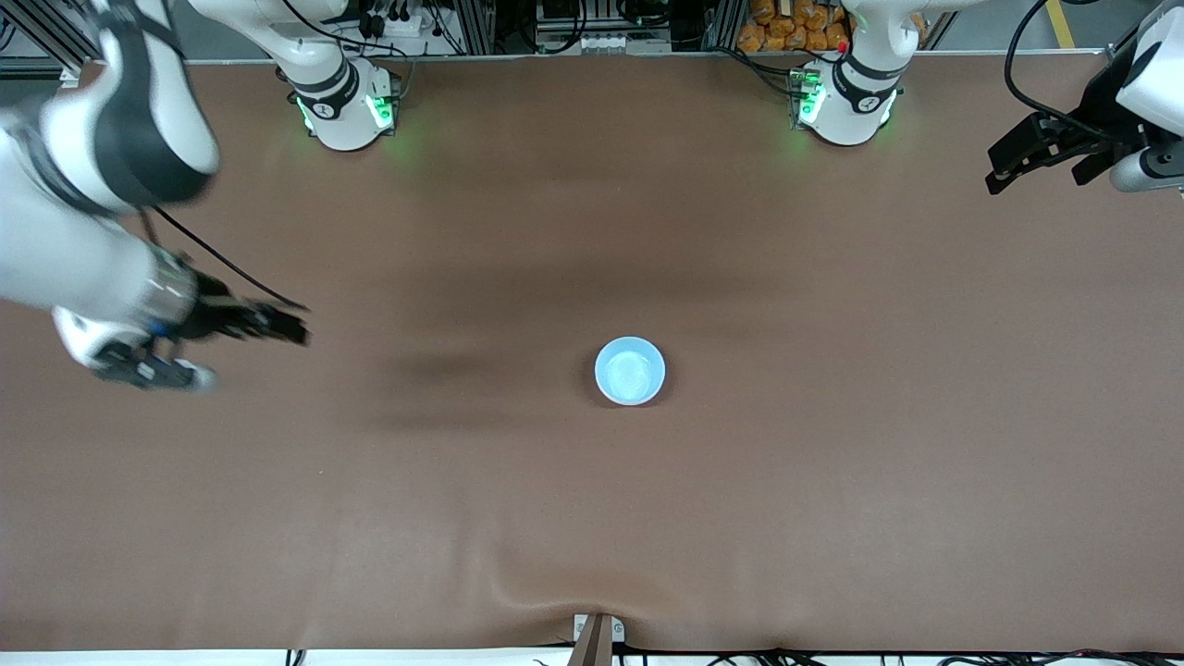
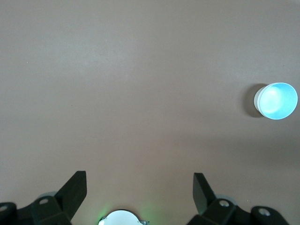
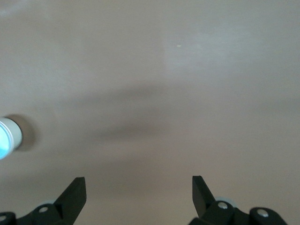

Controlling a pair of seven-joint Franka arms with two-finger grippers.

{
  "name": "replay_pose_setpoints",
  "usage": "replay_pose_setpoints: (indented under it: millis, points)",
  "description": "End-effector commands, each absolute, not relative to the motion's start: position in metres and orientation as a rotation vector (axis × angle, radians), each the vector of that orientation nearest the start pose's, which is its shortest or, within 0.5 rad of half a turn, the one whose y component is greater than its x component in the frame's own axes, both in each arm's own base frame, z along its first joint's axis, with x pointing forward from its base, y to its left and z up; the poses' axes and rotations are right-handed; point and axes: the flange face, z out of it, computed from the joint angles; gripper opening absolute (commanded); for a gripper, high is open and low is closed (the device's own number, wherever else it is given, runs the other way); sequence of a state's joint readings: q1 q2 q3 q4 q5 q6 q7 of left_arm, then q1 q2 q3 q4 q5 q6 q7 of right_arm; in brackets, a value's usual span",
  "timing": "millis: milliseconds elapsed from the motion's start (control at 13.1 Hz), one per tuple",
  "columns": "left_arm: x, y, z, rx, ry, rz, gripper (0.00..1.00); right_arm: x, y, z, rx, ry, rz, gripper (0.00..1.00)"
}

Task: Stack pink and blue bowls on white bowl

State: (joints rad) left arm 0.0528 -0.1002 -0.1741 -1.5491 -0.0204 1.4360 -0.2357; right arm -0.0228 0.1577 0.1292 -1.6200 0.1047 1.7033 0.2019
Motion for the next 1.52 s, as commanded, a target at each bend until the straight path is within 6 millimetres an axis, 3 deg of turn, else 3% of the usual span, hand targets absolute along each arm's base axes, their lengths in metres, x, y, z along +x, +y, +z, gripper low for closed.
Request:
replay_pose_setpoints:
  millis: [0,76,457,762,1067,1448]
  points:
    - [0.506,-0.067,0.679,-3.125,-0.178,0.016,1.00,0.567,0.030,0.558,-3.069,0.053,0.093,1.00]
    - [0.506,-0.066,0.679,-3.125,-0.180,0.016,1.00,0.562,0.014,0.570,-3.071,0.035,0.071,1.00]
    - [0.507,-0.061,0.679,-3.124,-0.173,0.016,1.00,0.541,-0.029,0.617,-3.094,0.125,0.060,1.00]
    - [0.507,-0.059,0.678,-3.123,-0.178,0.018,1.00,0.540,-0.037,0.629,-3.142,-0.014,0.032,1.00]
    - [0.507,-0.059,0.678,-3.123,-0.178,0.018,1.00,0.536,-0.043,0.642,-3.141,-0.002,0.051,1.00]
    - [0.507,-0.059,0.676,-3.123,-0.173,0.028,1.00,0.537,-0.041,0.641,-3.141,-0.002,0.056,1.00]
